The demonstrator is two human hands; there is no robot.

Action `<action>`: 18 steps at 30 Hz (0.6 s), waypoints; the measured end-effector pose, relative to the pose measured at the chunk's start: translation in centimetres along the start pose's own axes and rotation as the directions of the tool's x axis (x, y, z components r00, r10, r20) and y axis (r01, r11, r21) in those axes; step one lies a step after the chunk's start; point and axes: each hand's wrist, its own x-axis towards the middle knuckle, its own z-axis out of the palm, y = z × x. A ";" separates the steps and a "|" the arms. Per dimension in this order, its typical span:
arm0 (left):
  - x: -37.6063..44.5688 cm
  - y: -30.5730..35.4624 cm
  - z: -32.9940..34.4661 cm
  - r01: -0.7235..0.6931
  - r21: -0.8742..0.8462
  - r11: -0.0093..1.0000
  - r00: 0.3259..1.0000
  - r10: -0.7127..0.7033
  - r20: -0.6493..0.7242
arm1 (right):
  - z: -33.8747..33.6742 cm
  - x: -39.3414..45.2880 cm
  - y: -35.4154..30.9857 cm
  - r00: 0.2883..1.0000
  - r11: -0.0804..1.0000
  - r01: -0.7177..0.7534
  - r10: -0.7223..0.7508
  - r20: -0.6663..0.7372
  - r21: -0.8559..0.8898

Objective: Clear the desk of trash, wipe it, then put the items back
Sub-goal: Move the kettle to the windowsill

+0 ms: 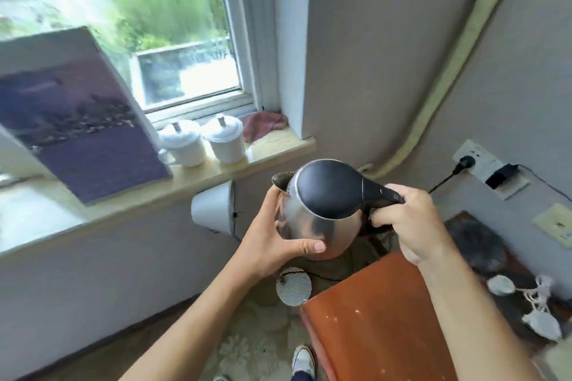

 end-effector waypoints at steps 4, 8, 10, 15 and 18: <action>-6.5 0.1 -7.8 0.043 -0.011 0.999 0.975 -0.044 -0.216 | 10.1 -1.1 -1.5 0.978 1.000 0.024 -0.026 0.208 0.012; -13.3 -0.6 -15.5 0.091 -0.025 0.996 0.919 -0.093 -0.384 | 20.0 -2.9 -2.0 0.934 0.996 0.068 -0.046 0.356 -0.052; -16.7 -0.8 -19.1 0.101 -0.034 0.994 0.883 -0.106 -0.458 | 25.1 -4.3 -2.2 0.911 0.992 0.101 -0.064 0.408 -0.070; -24.3 -1.4 -27.0 0.112 -0.068 0.991 0.797 -0.130 -0.590 | 36.7 -8.4 -2.7 0.859 0.982 0.162 -0.090 0.503 -0.100; -27.4 -2.2 -30.8 0.105 -0.079 0.991 0.759 -0.132 -0.638 | 42.3 -10.0 -3.0 0.844 0.976 0.196 -0.117 0.524 -0.097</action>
